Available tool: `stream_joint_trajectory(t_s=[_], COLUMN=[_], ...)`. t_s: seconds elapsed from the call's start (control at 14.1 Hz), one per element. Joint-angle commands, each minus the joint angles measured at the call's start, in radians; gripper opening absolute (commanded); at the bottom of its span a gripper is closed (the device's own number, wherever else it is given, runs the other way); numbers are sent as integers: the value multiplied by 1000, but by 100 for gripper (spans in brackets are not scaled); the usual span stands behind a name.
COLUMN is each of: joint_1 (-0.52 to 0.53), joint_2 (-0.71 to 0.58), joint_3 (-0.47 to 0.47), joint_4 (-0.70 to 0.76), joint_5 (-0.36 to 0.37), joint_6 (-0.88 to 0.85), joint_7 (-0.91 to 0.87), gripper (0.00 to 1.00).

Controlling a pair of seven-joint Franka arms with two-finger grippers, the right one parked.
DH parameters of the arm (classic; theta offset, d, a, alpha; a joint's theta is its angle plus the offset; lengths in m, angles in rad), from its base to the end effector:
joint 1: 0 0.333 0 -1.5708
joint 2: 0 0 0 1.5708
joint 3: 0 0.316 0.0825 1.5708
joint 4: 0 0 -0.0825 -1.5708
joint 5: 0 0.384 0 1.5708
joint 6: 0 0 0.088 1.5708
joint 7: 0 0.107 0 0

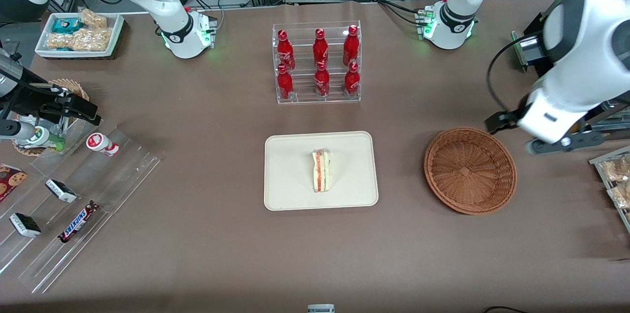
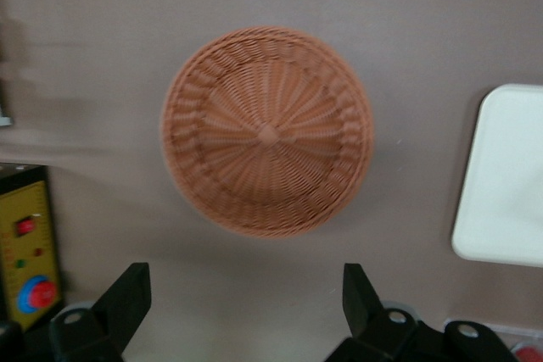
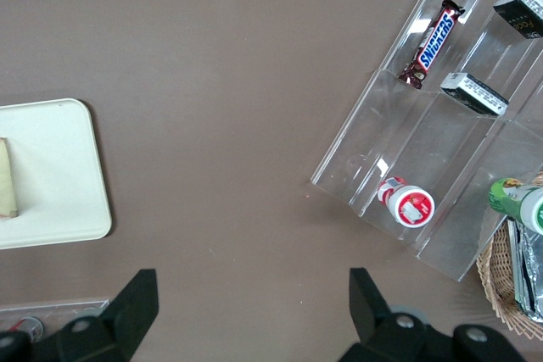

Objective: Place sandwich from basket to tray

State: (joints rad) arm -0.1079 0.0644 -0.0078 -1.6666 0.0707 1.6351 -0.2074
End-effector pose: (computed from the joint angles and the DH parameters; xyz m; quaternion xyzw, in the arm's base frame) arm 0.5693 -0.0589 0.5485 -0.9974 -0.0418 0.0417 0.0421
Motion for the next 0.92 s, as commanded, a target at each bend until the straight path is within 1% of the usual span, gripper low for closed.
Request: stream_joint_trajectory(t_s=[0.0, 0.14, 0.28, 0.35, 0.49, 0.85], joint_1=[62, 68, 63, 60, 63, 62], joint_2=[-89, -104, -109, -106, -104, -110], joint_3=[-17, -8, 41, 48, 48, 46], joint_4=[-13, 25, 51, 54, 53, 42], joint_5=[-23, -40, -42, -49, -110, -117], joint_6=[-49, -73, -90, -86, -92, -93], joint_7=[129, 216, 275, 278, 270, 267], gripper=[100, 100, 100, 100, 100, 100])
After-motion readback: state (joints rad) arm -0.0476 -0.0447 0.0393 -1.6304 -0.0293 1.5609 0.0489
